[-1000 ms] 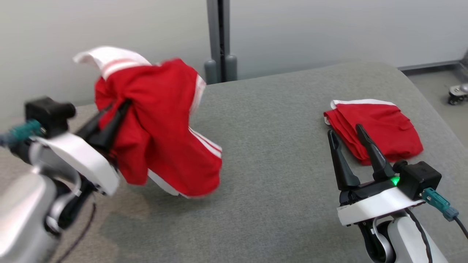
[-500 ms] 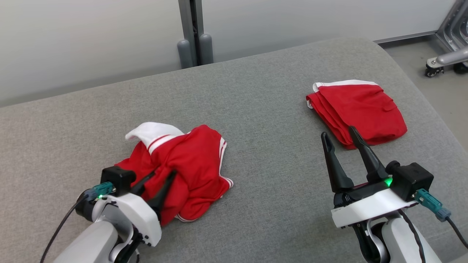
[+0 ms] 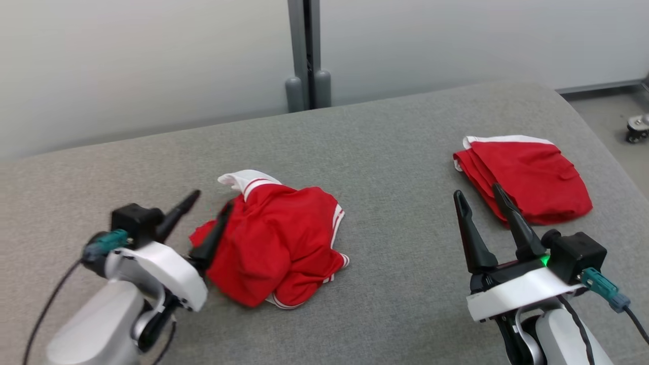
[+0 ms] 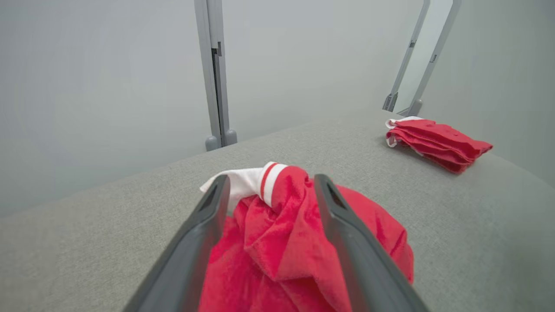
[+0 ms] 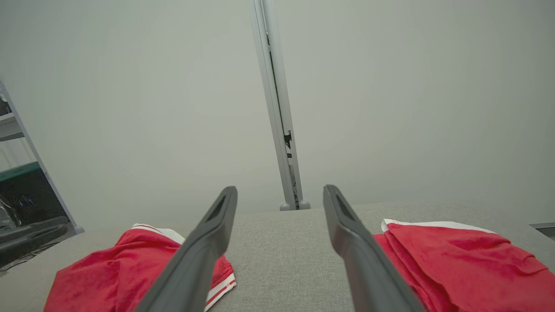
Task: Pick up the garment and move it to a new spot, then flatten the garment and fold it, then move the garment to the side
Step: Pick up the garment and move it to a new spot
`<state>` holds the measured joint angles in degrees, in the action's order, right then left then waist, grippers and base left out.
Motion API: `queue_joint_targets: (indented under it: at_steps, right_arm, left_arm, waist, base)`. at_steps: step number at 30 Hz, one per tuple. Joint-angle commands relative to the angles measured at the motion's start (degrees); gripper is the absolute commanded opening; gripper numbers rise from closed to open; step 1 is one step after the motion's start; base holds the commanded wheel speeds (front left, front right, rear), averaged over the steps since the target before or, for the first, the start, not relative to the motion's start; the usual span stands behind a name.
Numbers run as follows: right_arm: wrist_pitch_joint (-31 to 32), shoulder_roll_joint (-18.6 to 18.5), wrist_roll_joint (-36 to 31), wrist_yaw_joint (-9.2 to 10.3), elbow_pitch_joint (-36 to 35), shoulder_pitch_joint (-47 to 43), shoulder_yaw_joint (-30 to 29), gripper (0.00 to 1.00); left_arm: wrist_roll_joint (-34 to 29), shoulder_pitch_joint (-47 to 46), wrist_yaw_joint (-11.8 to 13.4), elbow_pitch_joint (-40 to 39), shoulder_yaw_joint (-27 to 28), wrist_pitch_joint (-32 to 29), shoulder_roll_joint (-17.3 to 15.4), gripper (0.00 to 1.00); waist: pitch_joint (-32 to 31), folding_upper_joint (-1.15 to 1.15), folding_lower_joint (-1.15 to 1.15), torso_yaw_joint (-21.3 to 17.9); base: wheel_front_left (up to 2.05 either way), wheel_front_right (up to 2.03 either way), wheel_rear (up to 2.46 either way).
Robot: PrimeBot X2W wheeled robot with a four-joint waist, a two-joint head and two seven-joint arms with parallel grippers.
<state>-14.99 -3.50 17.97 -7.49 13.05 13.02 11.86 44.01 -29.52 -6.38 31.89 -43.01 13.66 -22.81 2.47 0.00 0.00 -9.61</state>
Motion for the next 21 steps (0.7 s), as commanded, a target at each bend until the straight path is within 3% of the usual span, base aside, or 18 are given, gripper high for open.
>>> queue_joint_targets:
  at_steps: [1, 3, 10, 14, 18, 21]
  right_arm:
    - [-0.3, -0.6, 0.4, -0.01, 0.0, -0.9, -0.2, 1.00]
    - [-0.3, -0.7, 0.4, -0.01, -0.1, -1.1, -0.4, 1.00]
    - [-0.3, -1.1, 0.8, -0.01, -0.8, -3.2, -1.7, 1.00]
    - [-0.3, -0.9, 0.9, -0.01, -1.1, -4.1, -2.1, 1.00]
    - [-0.3, -0.7, 0.7, -0.01, -1.5, -4.5, -2.2, 1.00]
    - [-0.3, -0.5, 0.2, -0.01, -1.9, -5.1, -2.7, 1.00]
  left_arm:
    - [0.6, 1.1, 1.2, -1.7, 1.5, 0.5, -1.5, 1.00]
    - [0.7, 1.7, 2.1, -3.1, 2.2, 0.6, -2.2, 1.00]
    - [2.5, 10.5, 10.2, -15.1, 11.0, 1.5, -6.3, 1.00]
    - [1.5, 16.9, 13.9, -22.1, 17.1, 1.6, -7.1, 1.00]
    - [-1.1, 23.2, 16.3, -27.8, 23.2, 1.5, -5.7, 1.00]
    - [-4.9, 28.4, 17.2, -31.0, 27.5, 1.6, -2.2, 1.00]
  waist:
    - [-1.0, 0.00, 0.00, 1.1]
    - [-1.2, 0.00, 0.00, 1.5]
    - [-1.5, 0.00, 0.00, 3.3]
    - [-1.2, 0.00, 0.00, 3.7]
    - [-1.2, 0.00, 0.00, 4.0]
    - [-1.3, 0.00, 0.00, 4.0]
  base:
    - [0.00, 0.00, 0.00]
    - [0.00, 0.00, 0.00]
    - [0.00, 0.00, 0.00]
    - [0.00, 0.00, 0.00]
    - [0.00, 0.00, 0.00]
    - [0.00, 0.00, 0.00]
